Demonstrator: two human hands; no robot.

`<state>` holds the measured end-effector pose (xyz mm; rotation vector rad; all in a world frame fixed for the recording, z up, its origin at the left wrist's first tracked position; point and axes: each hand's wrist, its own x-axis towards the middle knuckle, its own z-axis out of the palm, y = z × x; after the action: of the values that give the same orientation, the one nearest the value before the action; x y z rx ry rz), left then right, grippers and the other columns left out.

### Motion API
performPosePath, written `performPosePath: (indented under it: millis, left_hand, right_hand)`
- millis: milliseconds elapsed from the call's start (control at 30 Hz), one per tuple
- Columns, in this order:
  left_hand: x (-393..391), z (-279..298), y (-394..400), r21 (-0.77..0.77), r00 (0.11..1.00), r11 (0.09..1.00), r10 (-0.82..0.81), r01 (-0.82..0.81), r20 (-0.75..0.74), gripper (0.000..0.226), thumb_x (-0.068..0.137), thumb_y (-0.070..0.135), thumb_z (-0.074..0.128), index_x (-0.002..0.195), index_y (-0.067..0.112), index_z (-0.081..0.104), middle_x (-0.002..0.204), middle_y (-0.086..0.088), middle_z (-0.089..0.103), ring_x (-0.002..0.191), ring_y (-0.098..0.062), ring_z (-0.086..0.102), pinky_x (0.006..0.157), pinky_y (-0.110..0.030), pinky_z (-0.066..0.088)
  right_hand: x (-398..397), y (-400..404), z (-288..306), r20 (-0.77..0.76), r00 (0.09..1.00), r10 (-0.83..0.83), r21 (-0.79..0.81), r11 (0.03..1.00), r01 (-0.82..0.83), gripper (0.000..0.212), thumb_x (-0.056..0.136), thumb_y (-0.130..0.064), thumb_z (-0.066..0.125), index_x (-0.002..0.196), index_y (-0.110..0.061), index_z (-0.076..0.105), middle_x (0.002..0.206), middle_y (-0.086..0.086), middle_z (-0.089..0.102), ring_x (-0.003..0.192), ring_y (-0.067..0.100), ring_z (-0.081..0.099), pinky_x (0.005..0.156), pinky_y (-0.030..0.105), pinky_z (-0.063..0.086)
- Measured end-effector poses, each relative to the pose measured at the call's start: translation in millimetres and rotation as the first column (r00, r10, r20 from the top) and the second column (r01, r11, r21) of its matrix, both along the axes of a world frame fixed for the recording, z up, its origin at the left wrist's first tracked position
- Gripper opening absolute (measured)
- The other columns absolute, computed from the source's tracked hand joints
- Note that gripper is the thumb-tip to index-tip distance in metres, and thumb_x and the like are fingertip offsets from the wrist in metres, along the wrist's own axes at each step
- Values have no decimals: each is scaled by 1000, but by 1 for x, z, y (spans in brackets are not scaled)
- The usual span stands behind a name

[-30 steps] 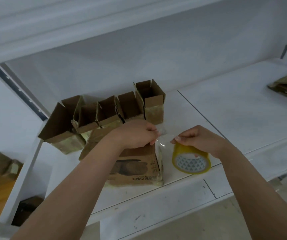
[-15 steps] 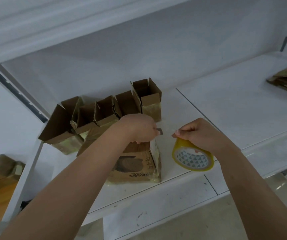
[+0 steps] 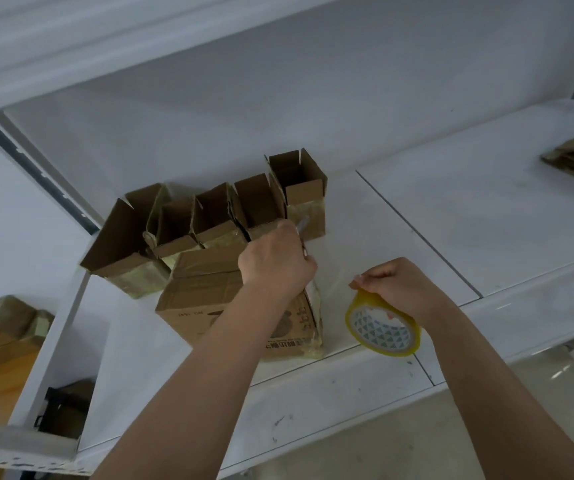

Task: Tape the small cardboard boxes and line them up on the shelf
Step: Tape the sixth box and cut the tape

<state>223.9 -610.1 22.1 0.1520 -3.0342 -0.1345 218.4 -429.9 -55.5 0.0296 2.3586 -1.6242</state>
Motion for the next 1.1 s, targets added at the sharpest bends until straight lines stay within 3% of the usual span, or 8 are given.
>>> performPosePath:
  millis: [133,267,400,533,700,867,1000,1100]
  left_hand:
    - [4,2,3,42,999,998,-45,44,31,47,86,29,69,117,12,39,75,4,50,64,-17,53,47,-27,33]
    - [12,3,-9,165,993,979,-122,121,-7,50,85,27,70,122,12,38,83,5,52,81,-22,62,60,-29,42]
    - [21,7,-24,221,961,937,-277,270,0,22,83,25,69,92,21,49,74,9,49,66,-8,49,51,-22,30]
    - [27,13,-36,225,912,895,-406,386,51,30,80,10,67,72,25,42,70,8,47,60,-4,44,52,-23,32]
    - [40,17,-66,320,848,821,-522,472,88,29,81,4,68,106,18,63,72,7,53,67,-4,49,64,-20,41]
    - [49,17,-97,356,865,809,-503,467,9,39,81,10,73,114,25,59,74,5,57,70,-9,56,68,-24,48]
    - [55,2,-89,314,935,882,-311,350,-169,35,77,39,79,96,28,51,67,10,51,62,-5,54,59,-28,51]
    - [57,-10,-82,264,908,893,-279,365,-312,28,80,36,77,81,26,51,65,13,47,59,-4,48,55,-24,45]
  right_hand:
    - [-1,0,3,-49,994,-101,-65,993,98,18,89,-36,68,76,-32,79,72,-11,73,56,8,65,50,23,47]
    - [-6,-2,7,-108,981,-160,-70,986,153,19,89,-38,66,75,-35,79,77,-12,74,74,14,68,66,36,52]
    - [-10,-7,13,-162,973,-162,-87,985,149,21,89,-38,66,71,-42,77,75,-18,73,78,11,70,71,36,55]
    - [-11,-15,19,-198,970,-143,-105,987,124,20,88,-38,67,72,-45,76,76,-17,74,78,10,71,69,34,54]
    - [-12,-29,24,-212,971,-108,-106,990,87,18,88,-38,67,74,-42,77,77,-15,74,76,10,72,72,33,55]
    - [-10,-41,27,-218,973,-73,-102,993,52,22,89,-37,67,70,-41,77,76,-15,74,74,7,71,64,29,50]
    - [-9,-53,30,-224,973,-50,-69,997,35,18,89,-39,67,74,-40,78,77,-17,74,75,7,71,67,31,54]
    - [-8,-57,30,-232,972,-38,-43,999,29,21,90,-40,65,73,-41,77,77,-18,73,75,6,70,67,32,54]
